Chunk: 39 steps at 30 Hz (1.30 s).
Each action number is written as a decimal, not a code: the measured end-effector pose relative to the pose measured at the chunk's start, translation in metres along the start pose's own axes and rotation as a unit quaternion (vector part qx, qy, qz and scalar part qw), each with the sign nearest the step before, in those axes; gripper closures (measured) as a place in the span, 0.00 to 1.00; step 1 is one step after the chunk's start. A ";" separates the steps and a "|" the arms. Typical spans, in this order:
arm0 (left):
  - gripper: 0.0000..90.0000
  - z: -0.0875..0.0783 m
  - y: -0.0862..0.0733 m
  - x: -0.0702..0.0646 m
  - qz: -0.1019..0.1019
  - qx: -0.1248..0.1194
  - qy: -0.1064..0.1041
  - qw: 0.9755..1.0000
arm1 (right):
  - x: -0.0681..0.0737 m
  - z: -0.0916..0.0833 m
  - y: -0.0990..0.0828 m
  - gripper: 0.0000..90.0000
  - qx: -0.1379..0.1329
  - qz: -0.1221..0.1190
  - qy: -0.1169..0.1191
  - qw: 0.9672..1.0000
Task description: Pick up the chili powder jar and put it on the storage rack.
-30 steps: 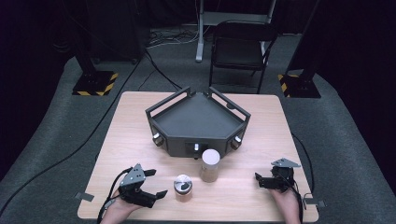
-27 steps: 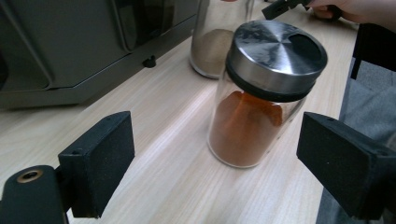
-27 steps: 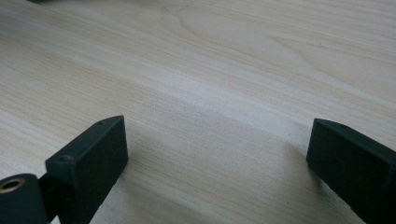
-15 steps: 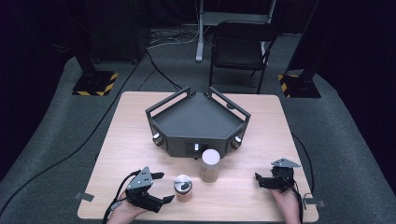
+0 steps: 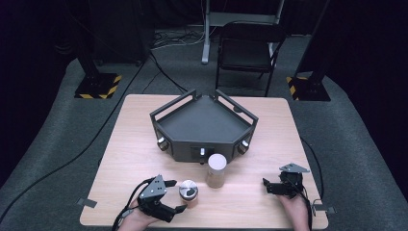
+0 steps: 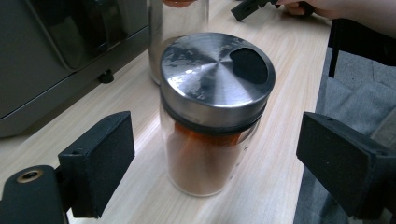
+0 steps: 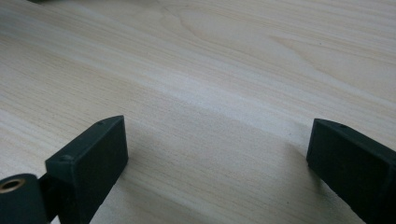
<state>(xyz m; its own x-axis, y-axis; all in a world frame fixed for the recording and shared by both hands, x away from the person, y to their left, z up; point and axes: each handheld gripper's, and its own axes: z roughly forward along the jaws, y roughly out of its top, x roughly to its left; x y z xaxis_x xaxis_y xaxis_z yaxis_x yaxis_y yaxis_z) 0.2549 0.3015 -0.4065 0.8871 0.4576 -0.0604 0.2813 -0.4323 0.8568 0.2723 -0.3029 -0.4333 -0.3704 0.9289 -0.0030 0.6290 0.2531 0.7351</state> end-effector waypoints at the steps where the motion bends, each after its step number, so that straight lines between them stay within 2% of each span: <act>1: 0.12 0.001 0.000 -0.001 0.001 0.000 0.000 1.000 | 0.000 0.000 0.000 0.05 0.000 0.000 0.000 1.000; 10: 0.14 0.014 0.001 -0.008 0.000 0.001 0.008 1.000 | 0.000 0.000 0.000 0.05 0.000 0.000 0.000 1.000; 18: 0.16 0.025 0.000 -0.014 -0.003 0.006 0.030 1.000 | 0.000 0.000 0.000 0.05 0.000 0.000 0.000 1.000; 28: 0.24 0.036 -0.002 -0.015 0.002 0.012 0.035 0.999 | 0.000 0.000 0.000 0.05 0.000 0.000 0.000 1.000; 35: 0.34 0.039 -0.007 -0.015 0.004 0.007 0.037 0.999 | 0.000 0.000 0.000 0.05 0.000 0.000 0.000 1.000; 39: 0.34 0.039 -0.007 -0.015 0.005 0.006 0.037 0.999 | 0.000 0.000 0.000 0.05 0.000 0.000 0.000 1.000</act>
<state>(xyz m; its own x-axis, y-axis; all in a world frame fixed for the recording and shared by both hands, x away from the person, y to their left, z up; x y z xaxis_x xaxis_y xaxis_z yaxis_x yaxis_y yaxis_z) 0.2540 0.2675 -0.4319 0.8606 0.5092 -0.0127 0.2768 -0.4466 0.8509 0.2723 -0.3029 -0.4333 -0.3715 0.9284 -0.0031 0.6286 0.2540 0.7351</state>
